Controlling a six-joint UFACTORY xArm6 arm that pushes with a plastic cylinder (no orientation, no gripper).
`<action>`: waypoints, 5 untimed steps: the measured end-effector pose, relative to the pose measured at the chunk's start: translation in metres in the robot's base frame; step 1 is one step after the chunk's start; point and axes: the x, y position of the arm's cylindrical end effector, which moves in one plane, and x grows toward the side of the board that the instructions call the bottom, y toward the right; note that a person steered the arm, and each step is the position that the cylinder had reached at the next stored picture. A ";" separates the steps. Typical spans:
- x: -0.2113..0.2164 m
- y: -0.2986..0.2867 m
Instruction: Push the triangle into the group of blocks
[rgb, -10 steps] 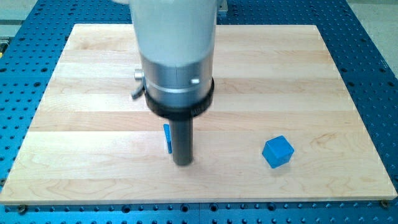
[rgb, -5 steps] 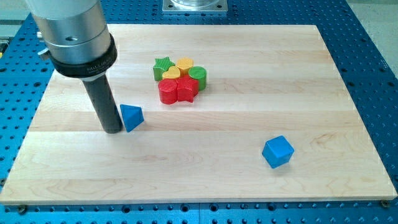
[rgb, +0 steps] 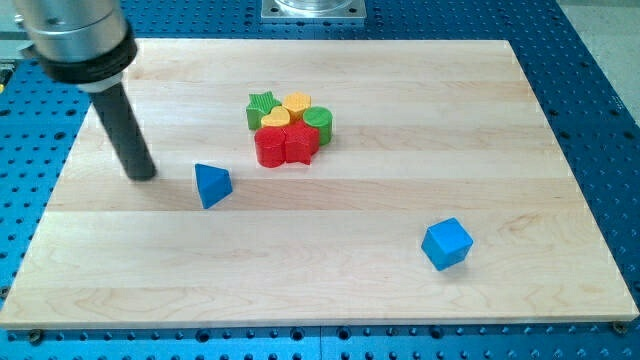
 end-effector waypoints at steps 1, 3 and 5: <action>0.062 0.022; 0.017 0.063; 0.044 0.091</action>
